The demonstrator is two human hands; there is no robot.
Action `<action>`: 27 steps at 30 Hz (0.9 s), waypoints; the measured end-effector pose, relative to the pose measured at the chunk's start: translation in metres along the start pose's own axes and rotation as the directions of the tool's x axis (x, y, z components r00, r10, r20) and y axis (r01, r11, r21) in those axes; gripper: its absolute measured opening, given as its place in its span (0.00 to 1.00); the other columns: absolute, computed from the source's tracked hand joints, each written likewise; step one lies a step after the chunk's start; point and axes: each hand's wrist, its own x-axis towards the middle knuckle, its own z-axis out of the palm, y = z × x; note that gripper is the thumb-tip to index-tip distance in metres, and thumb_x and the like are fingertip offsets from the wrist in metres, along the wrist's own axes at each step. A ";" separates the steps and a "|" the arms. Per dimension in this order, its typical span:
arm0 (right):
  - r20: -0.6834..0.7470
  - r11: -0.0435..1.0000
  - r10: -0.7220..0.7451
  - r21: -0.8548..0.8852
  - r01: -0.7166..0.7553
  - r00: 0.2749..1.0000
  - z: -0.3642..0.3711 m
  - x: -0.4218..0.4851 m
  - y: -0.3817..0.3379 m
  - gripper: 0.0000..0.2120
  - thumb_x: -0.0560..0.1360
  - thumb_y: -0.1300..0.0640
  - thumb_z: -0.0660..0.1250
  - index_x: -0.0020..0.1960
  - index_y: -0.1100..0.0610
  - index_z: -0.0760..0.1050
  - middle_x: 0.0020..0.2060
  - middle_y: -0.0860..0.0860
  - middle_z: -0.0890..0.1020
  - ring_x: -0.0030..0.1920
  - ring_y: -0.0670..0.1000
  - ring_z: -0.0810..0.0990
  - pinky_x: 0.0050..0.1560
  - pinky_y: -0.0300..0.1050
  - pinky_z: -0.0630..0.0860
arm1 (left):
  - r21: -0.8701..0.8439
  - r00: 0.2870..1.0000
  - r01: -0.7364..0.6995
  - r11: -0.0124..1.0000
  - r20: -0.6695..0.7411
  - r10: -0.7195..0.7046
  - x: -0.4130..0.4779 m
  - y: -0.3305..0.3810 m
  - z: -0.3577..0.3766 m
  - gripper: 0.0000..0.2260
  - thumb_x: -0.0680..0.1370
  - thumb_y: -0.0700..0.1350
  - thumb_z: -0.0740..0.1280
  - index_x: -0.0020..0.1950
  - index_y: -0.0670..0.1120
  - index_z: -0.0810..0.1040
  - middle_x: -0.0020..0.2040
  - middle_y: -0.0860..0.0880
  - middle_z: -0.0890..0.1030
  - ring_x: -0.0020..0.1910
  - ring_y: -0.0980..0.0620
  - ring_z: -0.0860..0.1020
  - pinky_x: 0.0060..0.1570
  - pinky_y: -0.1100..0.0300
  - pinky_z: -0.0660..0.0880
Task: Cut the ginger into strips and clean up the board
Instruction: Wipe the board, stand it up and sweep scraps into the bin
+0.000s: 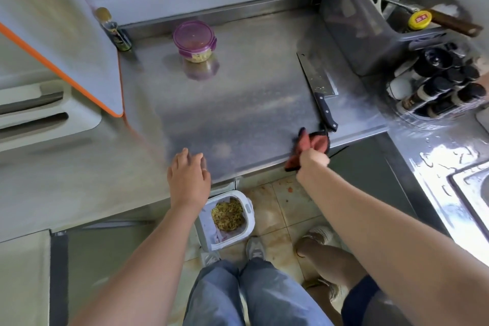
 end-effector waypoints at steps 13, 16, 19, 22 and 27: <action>0.729 0.944 0.304 -0.319 -0.088 0.613 0.094 -0.107 0.035 0.16 0.82 0.61 0.55 0.46 0.61 0.80 0.28 0.47 0.78 0.24 0.46 0.68 0.21 0.35 0.69 | -0.104 0.983 0.034 0.994 -0.176 -0.052 0.001 -0.051 -0.025 0.13 0.79 0.37 0.59 0.61 0.41 0.79 0.64 0.38 0.74 0.65 0.38 0.68 0.64 0.47 0.66; 0.744 0.933 0.022 -0.255 0.254 0.667 0.101 -0.110 0.012 0.06 0.79 0.63 0.60 0.47 0.64 0.75 0.28 0.55 0.79 0.26 0.48 0.75 0.26 0.38 0.74 | -0.195 0.972 0.061 0.979 -0.213 -0.103 0.002 -0.054 -0.033 0.13 0.80 0.38 0.58 0.58 0.42 0.80 0.58 0.40 0.76 0.59 0.39 0.71 0.60 0.49 0.68; 0.715 0.693 -0.314 -0.277 0.666 0.624 0.100 -0.107 0.000 0.08 0.74 0.64 0.68 0.52 0.59 0.73 0.40 0.53 0.79 0.40 0.51 0.78 0.48 0.50 0.77 | -0.412 0.968 0.116 0.904 -0.157 -0.196 0.004 -0.048 -0.040 0.12 0.81 0.41 0.57 0.57 0.43 0.80 0.54 0.43 0.81 0.53 0.44 0.77 0.55 0.52 0.71; 0.752 0.660 -0.283 -0.298 0.689 0.596 0.096 -0.103 0.005 0.14 0.72 0.64 0.70 0.56 0.58 0.71 0.43 0.51 0.78 0.45 0.51 0.78 0.52 0.48 0.76 | -0.799 0.936 0.319 0.510 0.179 -0.305 0.007 -0.033 -0.049 0.15 0.83 0.50 0.58 0.56 0.43 0.79 0.46 0.44 0.83 0.41 0.49 0.79 0.45 0.55 0.75; 0.874 0.687 -0.086 -0.296 0.663 0.479 0.091 -0.100 0.011 0.17 0.73 0.70 0.67 0.59 0.57 0.72 0.51 0.56 0.79 0.50 0.53 0.78 0.54 0.45 0.76 | -0.864 0.890 0.455 0.215 0.430 -0.153 0.007 -0.016 -0.047 0.16 0.79 0.52 0.66 0.60 0.41 0.75 0.53 0.41 0.82 0.51 0.45 0.82 0.49 0.52 0.79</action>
